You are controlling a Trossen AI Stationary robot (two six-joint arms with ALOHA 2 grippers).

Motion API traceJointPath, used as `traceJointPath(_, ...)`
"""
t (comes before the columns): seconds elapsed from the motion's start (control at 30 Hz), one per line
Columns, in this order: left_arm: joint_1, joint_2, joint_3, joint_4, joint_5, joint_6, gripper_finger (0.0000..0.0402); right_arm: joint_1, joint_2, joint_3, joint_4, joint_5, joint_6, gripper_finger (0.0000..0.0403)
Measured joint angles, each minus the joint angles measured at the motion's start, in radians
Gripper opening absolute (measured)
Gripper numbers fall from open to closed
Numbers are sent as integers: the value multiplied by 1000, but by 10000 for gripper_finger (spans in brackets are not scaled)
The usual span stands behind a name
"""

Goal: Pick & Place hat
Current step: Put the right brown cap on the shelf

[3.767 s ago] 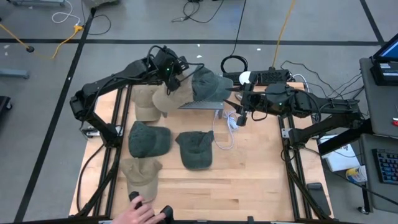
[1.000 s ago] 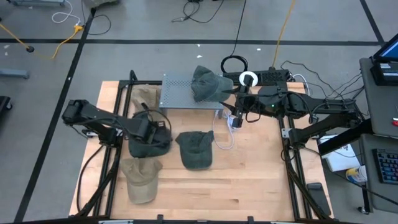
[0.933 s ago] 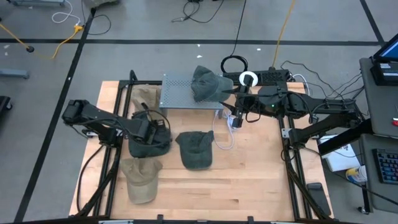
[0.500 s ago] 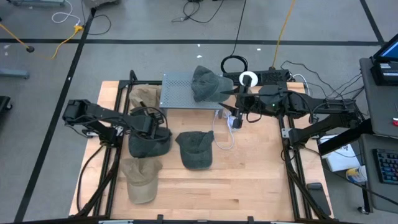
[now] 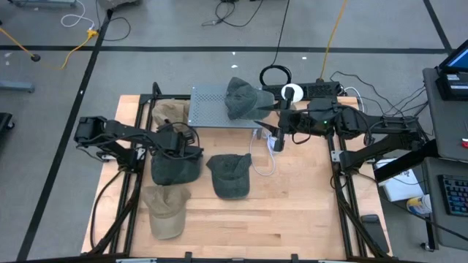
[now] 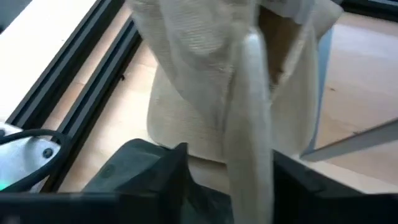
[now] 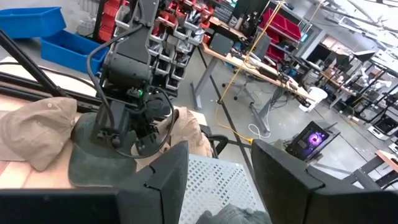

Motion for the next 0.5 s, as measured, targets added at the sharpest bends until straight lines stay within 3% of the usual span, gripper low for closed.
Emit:
traceJointPath(0.23,-19,0,0,12,-7,60,17,0,0,0,19,1,0,171)
traceJointPath(0.5,-48,-85,15,-99,-55,8,9,0,0,0,55,2,0,171)
